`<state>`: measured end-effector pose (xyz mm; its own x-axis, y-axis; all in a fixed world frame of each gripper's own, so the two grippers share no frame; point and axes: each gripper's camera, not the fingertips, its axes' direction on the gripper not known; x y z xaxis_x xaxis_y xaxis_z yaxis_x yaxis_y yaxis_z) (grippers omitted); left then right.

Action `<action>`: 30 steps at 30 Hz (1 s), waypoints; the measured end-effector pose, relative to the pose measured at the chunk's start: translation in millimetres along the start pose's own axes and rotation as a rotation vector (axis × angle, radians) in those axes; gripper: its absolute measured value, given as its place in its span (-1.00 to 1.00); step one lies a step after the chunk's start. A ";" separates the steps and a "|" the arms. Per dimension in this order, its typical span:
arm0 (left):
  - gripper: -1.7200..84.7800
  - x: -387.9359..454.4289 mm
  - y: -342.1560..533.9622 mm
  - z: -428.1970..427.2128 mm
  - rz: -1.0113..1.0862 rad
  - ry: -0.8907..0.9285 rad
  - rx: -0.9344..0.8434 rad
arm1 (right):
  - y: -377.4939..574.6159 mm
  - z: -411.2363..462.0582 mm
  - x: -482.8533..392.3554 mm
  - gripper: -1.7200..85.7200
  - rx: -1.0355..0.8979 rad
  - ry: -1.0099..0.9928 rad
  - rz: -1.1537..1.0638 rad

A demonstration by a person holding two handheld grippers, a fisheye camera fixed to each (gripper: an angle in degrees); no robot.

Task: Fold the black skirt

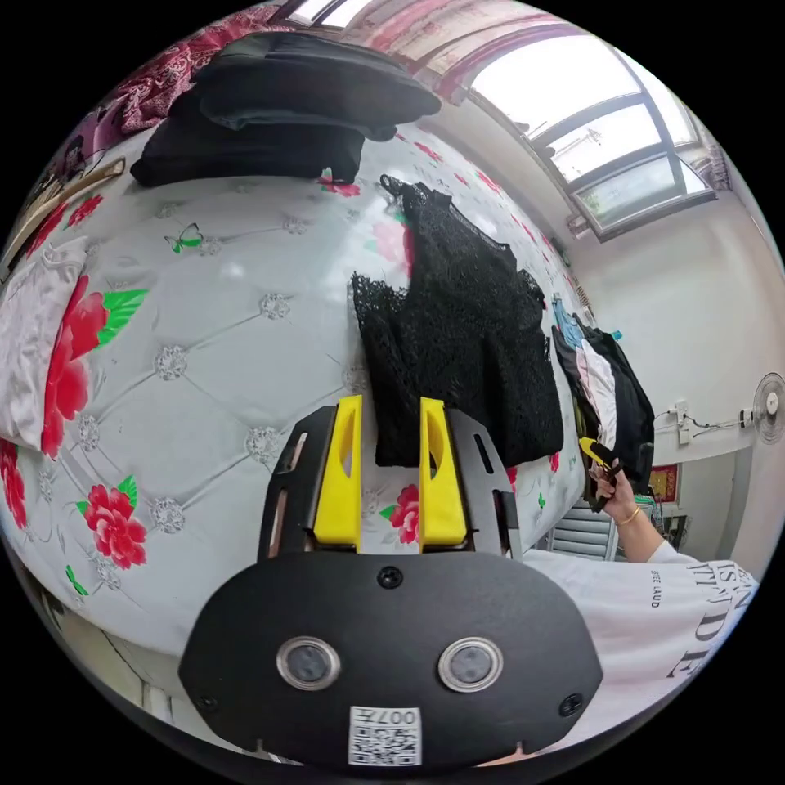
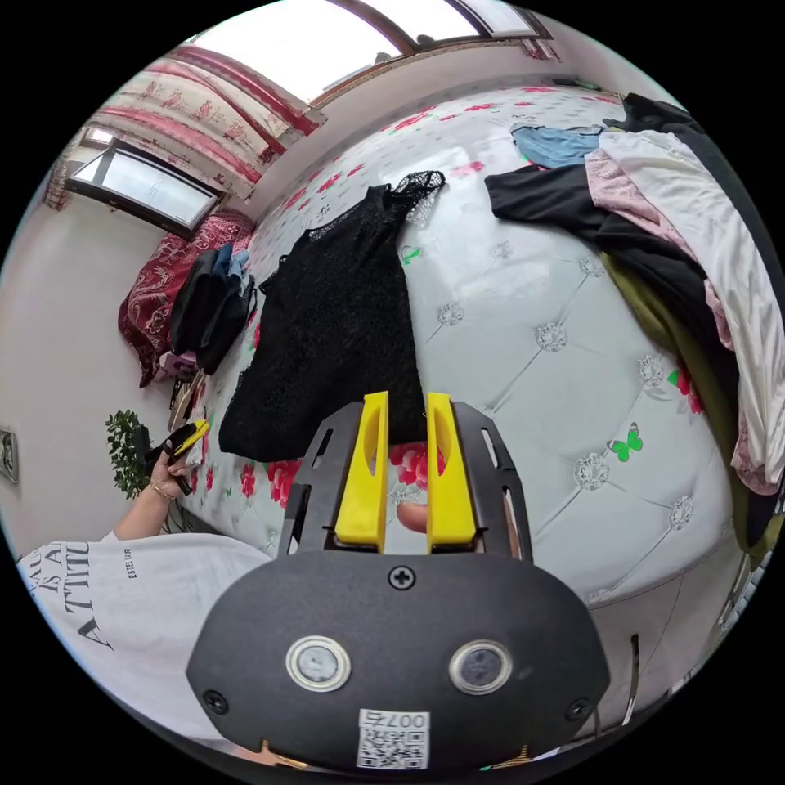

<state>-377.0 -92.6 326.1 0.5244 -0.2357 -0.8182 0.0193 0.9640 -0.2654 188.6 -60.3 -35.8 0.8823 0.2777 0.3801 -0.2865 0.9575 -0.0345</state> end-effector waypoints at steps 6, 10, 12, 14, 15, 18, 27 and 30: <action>-0.70 19.2 -0.4 40.4 0.124 -0.029 -0.085 | -24.1 36.0 -18.0 -0.86 -0.054 0.011 -0.068; -0.86 16.0 -22.9 56.0 0.074 -0.045 -0.129 | -40.4 71.9 -34.9 -0.90 -0.152 0.045 -0.092; -0.94 5.2 -34.1 48.7 0.012 -0.022 -0.122 | -40.4 56.3 -38.4 -0.93 -0.096 0.069 -0.074; -0.96 -8.8 -32.6 32.1 -0.026 0.015 -0.070 | -27.2 23.1 -33.4 -0.95 0.019 0.016 -0.082; -0.96 -22.9 -27.0 24.1 -0.062 0.057 -0.050 | -13.5 6.8 -23.0 -0.95 0.047 0.005 -0.070; -0.94 -48.4 -5.5 26.3 -0.131 0.179 -0.066 | 24.7 5.5 6.9 -0.95 -0.040 -0.064 -0.013; -0.74 -39.6 24.6 25.9 0.011 0.050 -0.093 | 72.8 8.0 17.3 -0.87 -0.098 -0.053 0.010; -0.76 -39.6 18.9 45.9 0.002 0.050 -0.143 | 68.8 28.8 7.7 -0.89 -0.164 -0.027 -0.039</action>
<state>-358.3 -59.4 376.9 0.4814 -0.2429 -0.8422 -0.1051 0.9379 -0.3306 165.0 5.5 -8.6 0.8806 0.2402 0.4086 -0.1855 0.9680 -0.1691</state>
